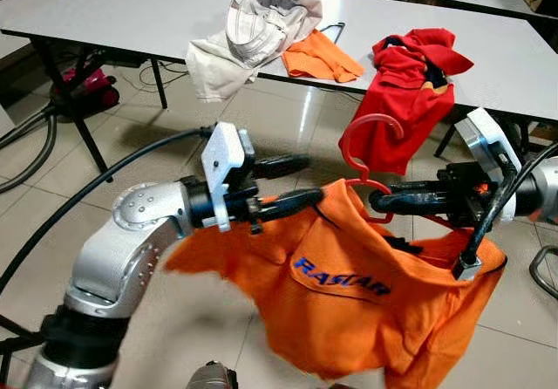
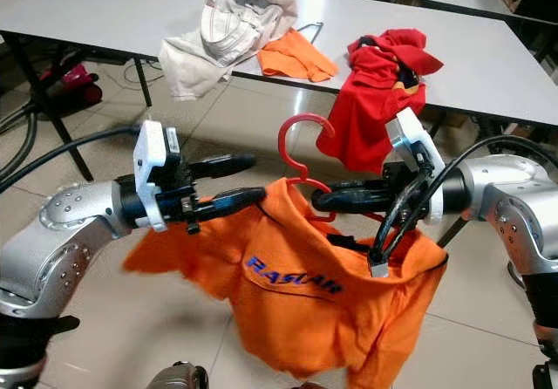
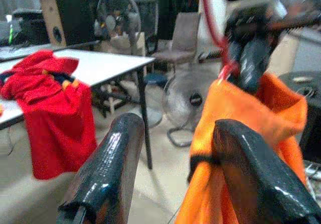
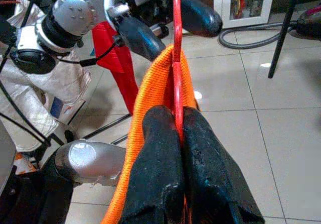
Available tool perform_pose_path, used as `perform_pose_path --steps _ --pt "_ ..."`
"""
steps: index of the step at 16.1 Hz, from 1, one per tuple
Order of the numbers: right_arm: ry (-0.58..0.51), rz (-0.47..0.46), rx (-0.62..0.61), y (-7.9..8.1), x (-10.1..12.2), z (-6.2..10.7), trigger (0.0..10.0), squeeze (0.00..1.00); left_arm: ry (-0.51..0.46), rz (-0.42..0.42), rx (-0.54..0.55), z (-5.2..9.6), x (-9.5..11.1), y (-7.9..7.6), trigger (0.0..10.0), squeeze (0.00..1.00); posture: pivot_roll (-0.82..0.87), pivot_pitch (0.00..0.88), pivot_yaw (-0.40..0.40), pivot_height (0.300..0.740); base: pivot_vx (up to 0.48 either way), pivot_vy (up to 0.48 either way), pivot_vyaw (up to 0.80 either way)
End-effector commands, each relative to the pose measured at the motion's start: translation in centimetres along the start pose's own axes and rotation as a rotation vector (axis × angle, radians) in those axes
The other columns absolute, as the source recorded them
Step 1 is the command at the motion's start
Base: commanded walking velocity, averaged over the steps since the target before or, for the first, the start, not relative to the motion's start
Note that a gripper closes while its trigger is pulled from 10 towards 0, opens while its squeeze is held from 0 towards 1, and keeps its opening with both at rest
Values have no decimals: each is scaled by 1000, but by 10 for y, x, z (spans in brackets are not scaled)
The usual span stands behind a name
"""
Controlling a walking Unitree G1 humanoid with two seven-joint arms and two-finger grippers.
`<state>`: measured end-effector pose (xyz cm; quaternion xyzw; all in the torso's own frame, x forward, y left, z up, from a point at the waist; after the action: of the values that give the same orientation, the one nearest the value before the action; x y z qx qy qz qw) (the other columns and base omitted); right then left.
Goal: Hang hanger
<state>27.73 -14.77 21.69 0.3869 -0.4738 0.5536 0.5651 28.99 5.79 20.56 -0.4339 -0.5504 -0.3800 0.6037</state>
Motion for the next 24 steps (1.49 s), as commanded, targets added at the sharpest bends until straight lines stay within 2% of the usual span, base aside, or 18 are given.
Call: perform_pose_path --steps 1,3,4,6,8,12,13,18,19,20,21,24 --pt "-37 50 2 3 18 11 10000 0 48 -15 12 16 -5 8 10000 0 -15 44 -22 740 0 0 0" --pt "-53 57 -11 4 24 17 10000 0 56 -4 27 33 -5 13 10000 0 -14 42 -20 740 0 0 0" --pt "-60 70 -41 1 30 25 10000 0 62 14 9 51 -5 12 10000 0 -15 39 -19 740 0 0 0" --pt "-62 85 -63 0 36 34 10000 0 37 61 19 64 -3 14 10000 0 -15 38 -13 740 0 0 0" --pt "-81 89 -63 1 41 37 10000 0 46 56 51 67 -9 22 10000 0 -16 40 -8 740 0 0 0" --pt "-87 86 -67 4 39 38 10000 0 94 71 52 62 -31 23 10000 0 -17 42 -2 740 0 0 0" --pt "-91 85 -68 4 39 39 10000 0 91 72 91 66 -36 31 10000 0 -19 41 -1 740 0 0 0" --pt "-94 85 -84 3 40 47 10000 0 82 92 105 75 -37 36 10000 0 -19 32 -3 740 0 0 0" --pt "-95 86 -85 3 40 47 10000 0 81 104 98 75 -40 35 3529 0 -19 32 -3 740 0 0 0" --pt "-97 86 -85 3 39 48 10000 0 82 115 92 74 -42 34 1294 0 -22 26 -3 740 0 0 0" --pt "-97 87 -86 3 40 48 10000 0 80 126 88 74 -44 33 0 0 -22 26 -3 740 0 0 0" --pt "-100 93 -88 1 41 48 10000 0 74 164 77 76 -49 33 0 0 -24 23 -2 740 0 0 0"
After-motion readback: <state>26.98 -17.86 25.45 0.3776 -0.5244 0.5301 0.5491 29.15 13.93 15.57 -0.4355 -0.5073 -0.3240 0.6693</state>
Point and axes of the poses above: a point about 5 cm out from each wrist's last joint towards the gripper, its own z axis pointing back from the gripper into the wrist, its own x axis along the axis of the wrist's last joint, y = z × x, the point moved 6 cm from there along -z, pointing out of the wrist towards the gripper, and after that the axes turned 14 degrees about z, right-handed, at the moved point
